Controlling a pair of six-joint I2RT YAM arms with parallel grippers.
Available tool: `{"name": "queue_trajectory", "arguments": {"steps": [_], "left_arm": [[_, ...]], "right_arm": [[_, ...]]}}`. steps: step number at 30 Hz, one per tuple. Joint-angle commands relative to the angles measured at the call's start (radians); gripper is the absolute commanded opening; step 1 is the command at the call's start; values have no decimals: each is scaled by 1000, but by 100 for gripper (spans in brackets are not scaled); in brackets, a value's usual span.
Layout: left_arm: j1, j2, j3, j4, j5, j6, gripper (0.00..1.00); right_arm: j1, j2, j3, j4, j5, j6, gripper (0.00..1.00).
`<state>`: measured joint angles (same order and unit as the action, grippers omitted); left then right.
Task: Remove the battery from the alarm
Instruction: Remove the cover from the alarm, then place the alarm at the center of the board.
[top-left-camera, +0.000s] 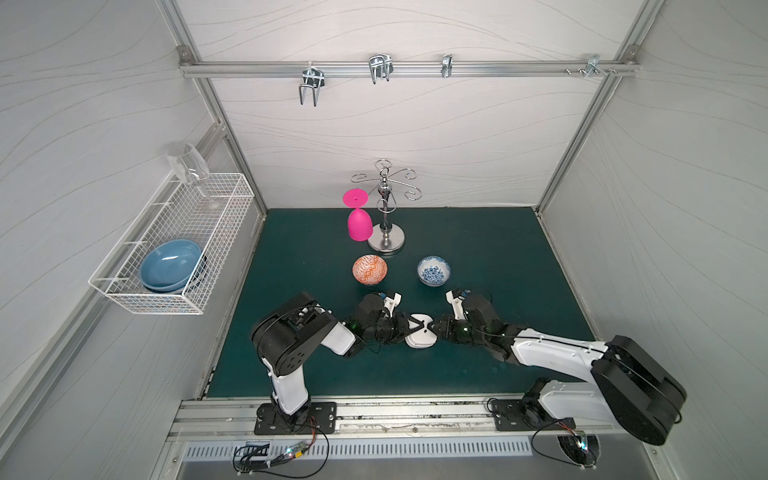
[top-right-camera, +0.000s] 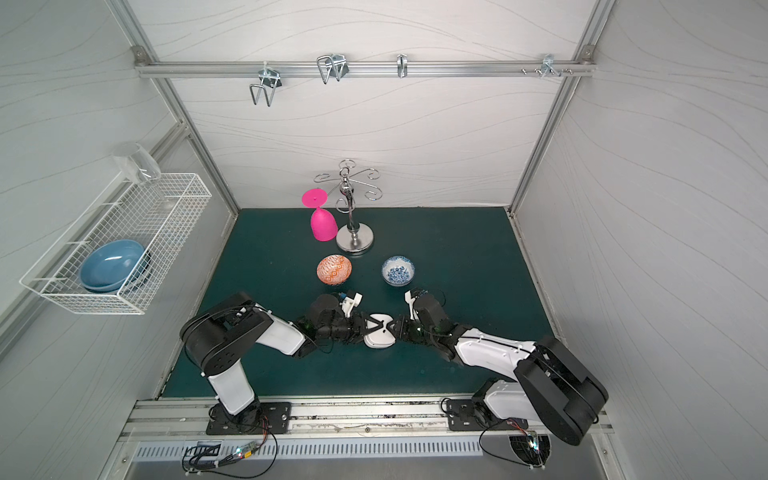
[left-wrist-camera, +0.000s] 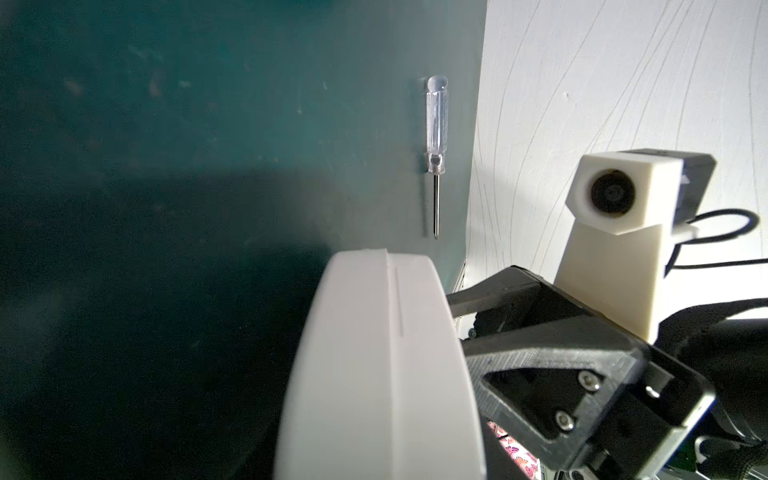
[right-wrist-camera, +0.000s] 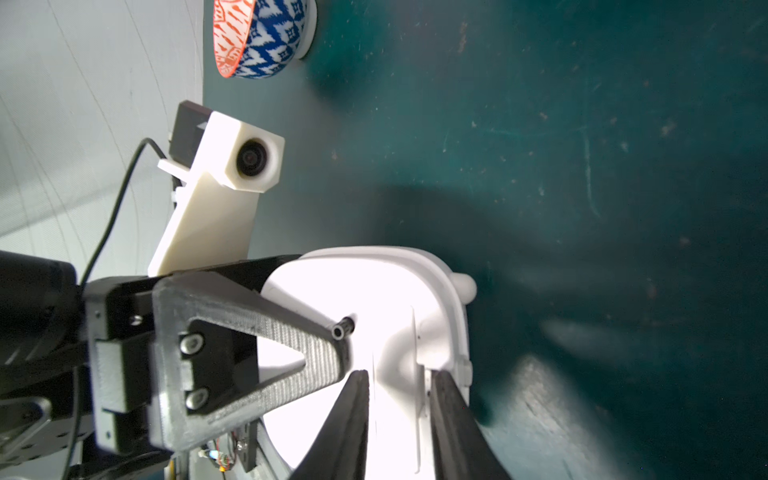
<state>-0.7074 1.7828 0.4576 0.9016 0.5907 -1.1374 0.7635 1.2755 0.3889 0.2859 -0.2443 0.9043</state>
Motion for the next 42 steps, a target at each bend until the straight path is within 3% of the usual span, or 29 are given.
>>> {"name": "queue_trajectory", "arguments": {"steps": [1, 19, 22, 25, 32, 38, 42], "left_arm": [[-16, 6, 15, 10, -35, 33, 5], [-16, -15, 19, -39, -52, 56, 5], [-15, -20, 15, -42, -57, 57, 5], [-15, -34, 12, -69, -64, 72, 7], [-14, -52, 19, -123, -76, 94, 21], [9, -57, 0, -150, -87, 103, 39], [26, -106, -6, -224, -101, 146, 54]], "right_arm": [[12, 12, 0, 220, -202, 85, 30], [-64, -22, -62, 327, -259, 155, 30], [-81, -50, -64, 288, -247, 142, 31], [-111, -124, -69, 136, -188, 95, 34], [-204, -255, -35, -287, -100, -75, 39], [-219, -321, 15, -467, -54, -203, 53], [-208, -295, 52, -507, -114, -272, 64]]}}
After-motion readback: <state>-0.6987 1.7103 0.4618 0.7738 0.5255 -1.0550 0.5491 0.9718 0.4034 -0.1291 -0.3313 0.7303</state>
